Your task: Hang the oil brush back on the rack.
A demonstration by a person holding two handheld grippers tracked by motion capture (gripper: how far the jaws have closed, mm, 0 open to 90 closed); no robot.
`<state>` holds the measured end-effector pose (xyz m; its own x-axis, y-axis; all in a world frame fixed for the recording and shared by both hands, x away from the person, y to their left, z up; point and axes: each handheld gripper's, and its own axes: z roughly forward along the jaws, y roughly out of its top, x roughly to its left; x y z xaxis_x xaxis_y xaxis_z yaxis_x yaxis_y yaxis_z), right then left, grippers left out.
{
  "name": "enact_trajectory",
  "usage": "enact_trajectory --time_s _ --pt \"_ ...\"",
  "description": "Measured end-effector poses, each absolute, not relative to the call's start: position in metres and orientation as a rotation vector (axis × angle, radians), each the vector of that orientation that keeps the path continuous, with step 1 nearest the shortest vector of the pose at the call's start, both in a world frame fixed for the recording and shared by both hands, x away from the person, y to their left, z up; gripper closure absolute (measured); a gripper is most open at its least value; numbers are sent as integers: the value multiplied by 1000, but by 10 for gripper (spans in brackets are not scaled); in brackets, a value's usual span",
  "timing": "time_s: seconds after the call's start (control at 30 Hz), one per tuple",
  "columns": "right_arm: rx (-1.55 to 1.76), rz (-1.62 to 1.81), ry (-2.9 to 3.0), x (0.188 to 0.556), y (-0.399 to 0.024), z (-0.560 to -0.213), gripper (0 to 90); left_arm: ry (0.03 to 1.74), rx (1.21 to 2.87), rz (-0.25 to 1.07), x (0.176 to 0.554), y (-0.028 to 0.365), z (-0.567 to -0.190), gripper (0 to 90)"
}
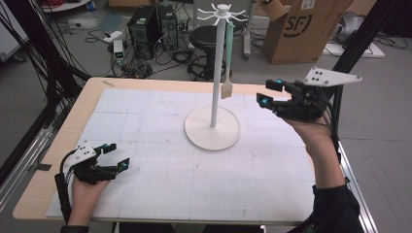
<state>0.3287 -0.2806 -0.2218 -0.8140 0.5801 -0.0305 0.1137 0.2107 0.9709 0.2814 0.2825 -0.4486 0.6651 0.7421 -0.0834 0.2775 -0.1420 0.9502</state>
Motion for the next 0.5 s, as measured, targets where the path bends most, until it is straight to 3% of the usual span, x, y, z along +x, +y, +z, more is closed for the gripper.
enact_trajectory --time_s 0.5 --pt "671 1694 2157 306 -305 -307 298 831 1713 495 282 283 -449 185"
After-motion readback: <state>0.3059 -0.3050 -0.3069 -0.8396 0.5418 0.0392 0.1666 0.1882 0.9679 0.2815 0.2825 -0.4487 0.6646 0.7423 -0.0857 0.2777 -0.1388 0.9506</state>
